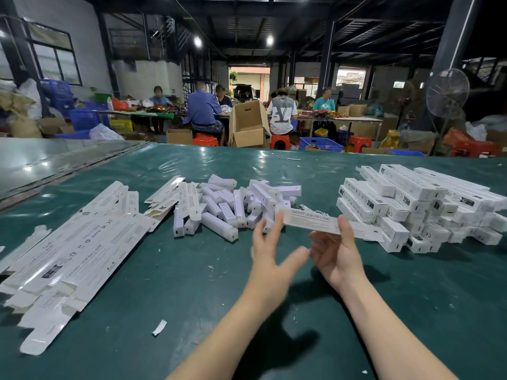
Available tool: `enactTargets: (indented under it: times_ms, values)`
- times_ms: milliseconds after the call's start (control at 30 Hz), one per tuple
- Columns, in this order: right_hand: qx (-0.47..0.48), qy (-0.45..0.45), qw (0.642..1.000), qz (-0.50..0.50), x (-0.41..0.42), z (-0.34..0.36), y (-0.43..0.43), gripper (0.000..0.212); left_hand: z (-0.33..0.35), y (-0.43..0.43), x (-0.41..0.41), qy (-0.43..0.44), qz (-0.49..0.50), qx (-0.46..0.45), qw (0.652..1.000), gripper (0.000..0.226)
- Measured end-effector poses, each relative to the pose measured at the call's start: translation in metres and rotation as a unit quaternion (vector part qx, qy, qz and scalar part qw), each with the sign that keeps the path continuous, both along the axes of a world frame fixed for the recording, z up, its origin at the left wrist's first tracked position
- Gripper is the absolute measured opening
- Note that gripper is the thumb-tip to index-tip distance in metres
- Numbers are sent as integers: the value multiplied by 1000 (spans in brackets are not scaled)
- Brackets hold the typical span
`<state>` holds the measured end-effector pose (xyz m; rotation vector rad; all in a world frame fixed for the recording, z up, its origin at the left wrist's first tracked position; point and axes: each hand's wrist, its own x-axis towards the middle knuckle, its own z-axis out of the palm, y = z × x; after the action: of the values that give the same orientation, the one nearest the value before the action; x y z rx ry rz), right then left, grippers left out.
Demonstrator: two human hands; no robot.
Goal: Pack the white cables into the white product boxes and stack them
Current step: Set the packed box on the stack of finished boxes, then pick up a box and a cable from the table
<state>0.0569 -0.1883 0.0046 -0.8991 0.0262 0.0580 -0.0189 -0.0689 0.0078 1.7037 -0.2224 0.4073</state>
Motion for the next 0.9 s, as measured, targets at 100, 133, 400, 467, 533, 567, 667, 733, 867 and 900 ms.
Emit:
enactTargets:
  times_ms: [100,133,400,467,533,567,667,733,867,900]
  values:
    - [-27,6,999,-28,-1,-1,-2,39,-10,-5,-3,-24,16,111,993,81]
    - [-46,2,998,-40,-1,-1,-1,35,-10,-1,-1,-18,22,107,994,83]
    - [-118,-67,990,45,-5,-5,21,10,-25,14,7,19,24,375,926,74]
    - [-122,-78,989,26,-5,-5,23,3,-27,17,10,-41,68,472,878,46]
    - [-175,-98,979,-43,-4,-7,22,10,-26,29,15,-35,126,463,877,30]
    - [-244,-110,960,-85,-3,-9,19,12,-24,37,18,-5,157,430,889,28]
    - [-508,-161,834,-143,-5,-12,13,14,-18,56,26,70,242,375,892,39]
    - [-644,-200,731,-103,-7,-13,18,29,-18,59,29,114,263,363,887,50]
    - [-733,-245,630,-82,-9,-14,26,27,-22,57,43,151,250,433,853,63]
    - [-727,-242,637,-86,-8,-15,25,24,-21,60,47,151,251,450,844,63]
